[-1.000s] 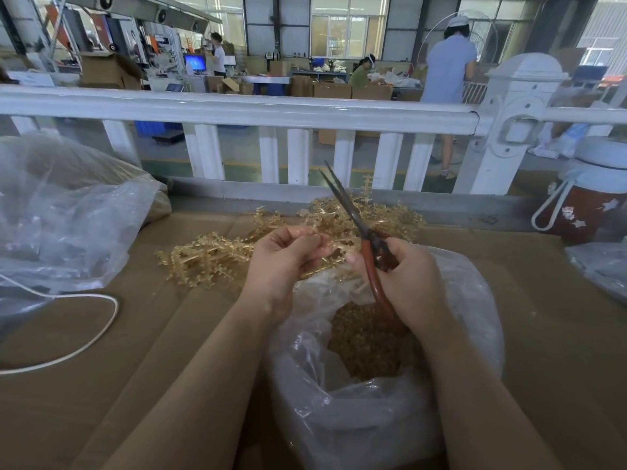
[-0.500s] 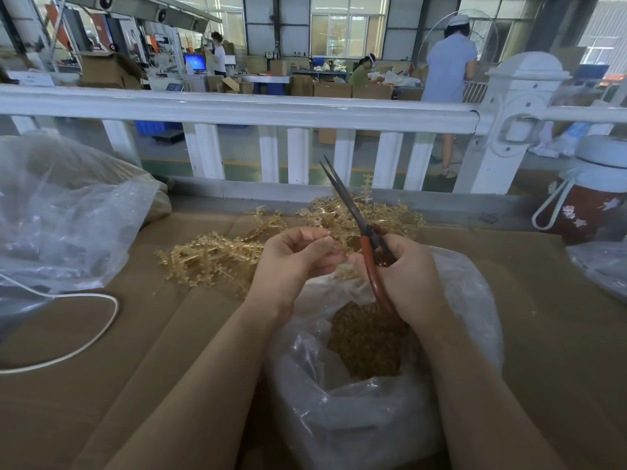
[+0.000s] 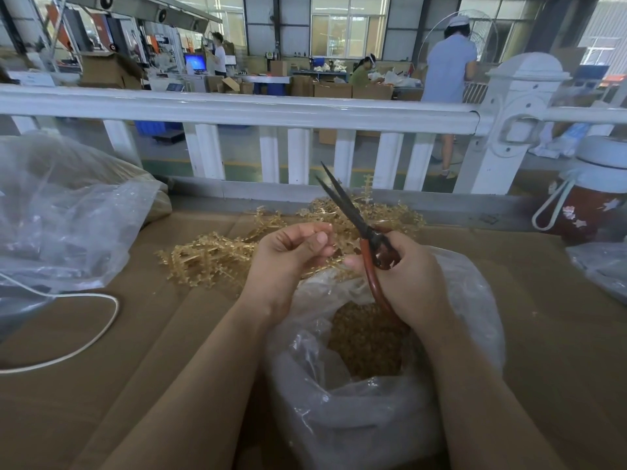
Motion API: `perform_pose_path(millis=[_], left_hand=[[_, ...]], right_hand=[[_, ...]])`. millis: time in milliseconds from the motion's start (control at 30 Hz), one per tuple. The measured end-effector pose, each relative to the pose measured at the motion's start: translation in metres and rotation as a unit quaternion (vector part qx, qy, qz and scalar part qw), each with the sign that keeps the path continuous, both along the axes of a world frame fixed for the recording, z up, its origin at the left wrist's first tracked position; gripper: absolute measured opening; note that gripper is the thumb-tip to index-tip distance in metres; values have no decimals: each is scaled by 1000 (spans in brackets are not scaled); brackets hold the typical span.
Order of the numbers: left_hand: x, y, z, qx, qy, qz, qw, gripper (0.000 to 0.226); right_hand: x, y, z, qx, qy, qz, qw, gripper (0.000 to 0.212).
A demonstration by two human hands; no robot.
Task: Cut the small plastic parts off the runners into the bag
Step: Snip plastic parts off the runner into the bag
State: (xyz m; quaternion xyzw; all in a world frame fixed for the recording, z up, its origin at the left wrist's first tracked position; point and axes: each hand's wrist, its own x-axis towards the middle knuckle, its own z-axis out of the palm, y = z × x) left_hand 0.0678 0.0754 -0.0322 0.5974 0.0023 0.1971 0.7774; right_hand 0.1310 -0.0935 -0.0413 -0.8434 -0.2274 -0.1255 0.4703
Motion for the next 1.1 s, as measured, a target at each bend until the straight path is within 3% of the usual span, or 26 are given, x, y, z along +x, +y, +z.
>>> perform_pose_path(millis=[200,300,533,700,900,1100], left_hand=[[-1,-1,1,33,-41,13,999,9],[-1,0,1,41,-47,29,998,23],[-1,1,0,40,-43,37,998,26],[-2,0,0,32,-43,26,998,12],[-1,1,-1,10,-49,17,999,8],[1,1,0,-8,-66,2,998,11]], right_hand=[[3,-4,-5,-84,-72,11,994,61],[2,-5,-4,-104,-93,11,990,60],[2,-6,-6,-140,-132,-27,981,61],[1,-6,-5,-138,-152,-49,977,59],[2,-5,-7,-130,-172,-72,974,74],[1,-5,-7,-123,-184,-72,972,53]])
